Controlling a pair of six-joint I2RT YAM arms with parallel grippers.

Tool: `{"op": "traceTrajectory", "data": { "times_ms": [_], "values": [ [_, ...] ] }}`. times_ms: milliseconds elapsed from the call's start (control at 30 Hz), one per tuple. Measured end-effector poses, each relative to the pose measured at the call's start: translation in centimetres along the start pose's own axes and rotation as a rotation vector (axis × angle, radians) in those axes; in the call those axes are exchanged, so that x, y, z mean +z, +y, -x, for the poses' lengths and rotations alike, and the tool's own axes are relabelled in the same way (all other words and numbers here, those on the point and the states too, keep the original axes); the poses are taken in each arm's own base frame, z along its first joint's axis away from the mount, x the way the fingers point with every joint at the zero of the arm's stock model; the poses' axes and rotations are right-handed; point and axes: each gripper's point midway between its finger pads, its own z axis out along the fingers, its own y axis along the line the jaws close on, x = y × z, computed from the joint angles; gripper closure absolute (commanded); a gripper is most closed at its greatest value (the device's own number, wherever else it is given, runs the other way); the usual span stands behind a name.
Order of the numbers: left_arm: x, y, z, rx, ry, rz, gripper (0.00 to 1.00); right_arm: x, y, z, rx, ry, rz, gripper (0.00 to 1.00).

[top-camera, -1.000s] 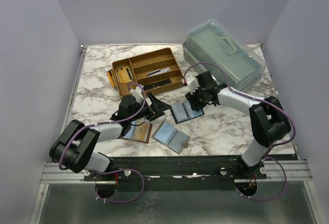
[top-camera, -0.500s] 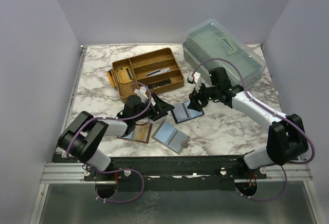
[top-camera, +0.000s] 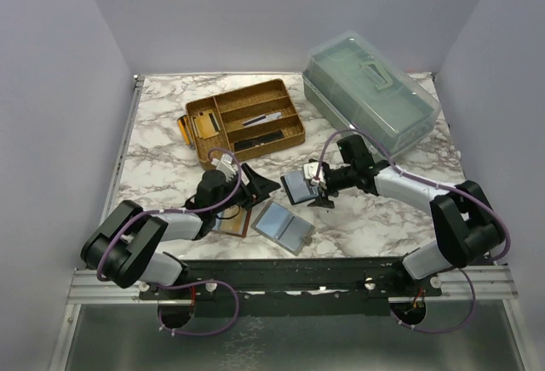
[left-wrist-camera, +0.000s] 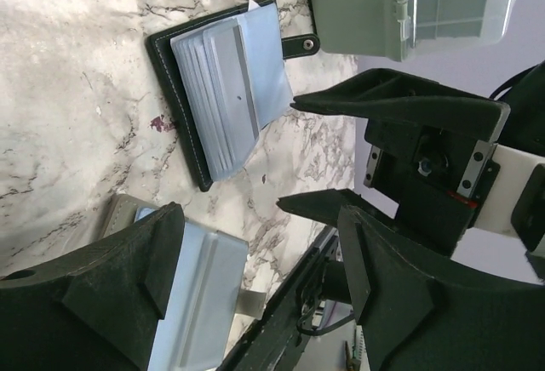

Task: Take the credit cards out of the card holder
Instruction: Pick up the card holder from the center of the board.

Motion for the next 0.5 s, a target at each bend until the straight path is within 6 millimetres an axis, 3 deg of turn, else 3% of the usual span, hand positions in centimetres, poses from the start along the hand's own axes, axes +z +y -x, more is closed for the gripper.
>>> {"op": "traceTrajectory", "data": {
  "times_ms": [233, 500],
  "values": [
    [-0.2, -0.4, 0.2, 0.007, -0.013, -0.012, 0.21, 2.4, -0.6, -1.5, -0.138, 0.043, -0.003, 0.22],
    [-0.5, -0.5, 0.2, 0.010, -0.016, -0.016, 0.21, 3.0, -0.6, -3.2, -0.167, 0.093, -0.028, 0.45]
  ]
}}
